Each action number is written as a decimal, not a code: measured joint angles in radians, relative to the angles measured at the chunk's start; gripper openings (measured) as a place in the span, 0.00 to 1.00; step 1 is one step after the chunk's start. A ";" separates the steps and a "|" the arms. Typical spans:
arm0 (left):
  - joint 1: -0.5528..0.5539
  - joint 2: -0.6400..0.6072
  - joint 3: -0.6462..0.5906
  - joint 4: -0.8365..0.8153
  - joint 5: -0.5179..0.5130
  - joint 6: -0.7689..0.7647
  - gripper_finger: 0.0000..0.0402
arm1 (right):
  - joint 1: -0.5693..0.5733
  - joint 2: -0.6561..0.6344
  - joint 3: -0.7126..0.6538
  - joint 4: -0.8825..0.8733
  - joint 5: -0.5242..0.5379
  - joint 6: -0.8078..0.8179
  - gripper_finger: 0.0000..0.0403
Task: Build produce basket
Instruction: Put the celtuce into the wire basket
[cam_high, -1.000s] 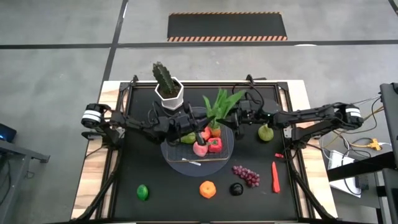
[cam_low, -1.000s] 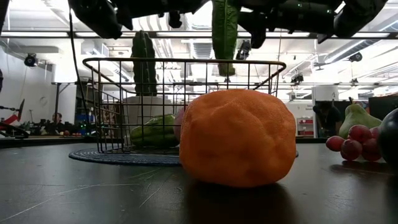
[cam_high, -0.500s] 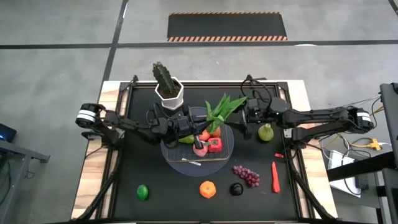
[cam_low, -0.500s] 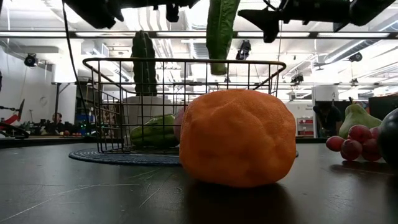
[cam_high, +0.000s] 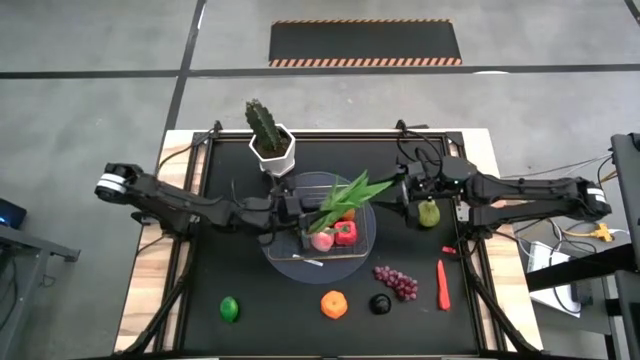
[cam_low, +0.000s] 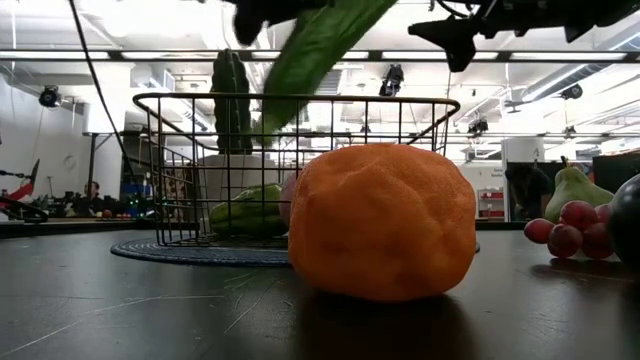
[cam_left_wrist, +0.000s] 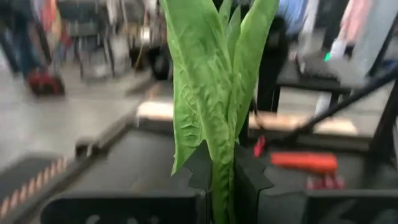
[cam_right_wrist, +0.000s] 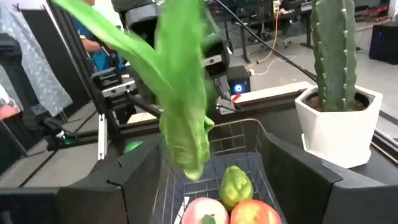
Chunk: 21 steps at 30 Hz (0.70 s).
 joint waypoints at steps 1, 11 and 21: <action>-0.009 -0.020 0.000 -0.070 -0.017 -0.033 0.03 | 0.000 -0.008 0.000 -0.013 0.000 -0.008 0.63; -0.059 -0.100 -0.024 -0.438 -0.075 -0.335 0.03 | 0.000 -0.011 -0.011 -0.047 0.002 -0.063 0.64; -0.057 0.005 -0.030 -0.420 -0.094 -0.322 0.03 | 0.000 0.052 -0.015 -0.046 0.004 -0.078 0.63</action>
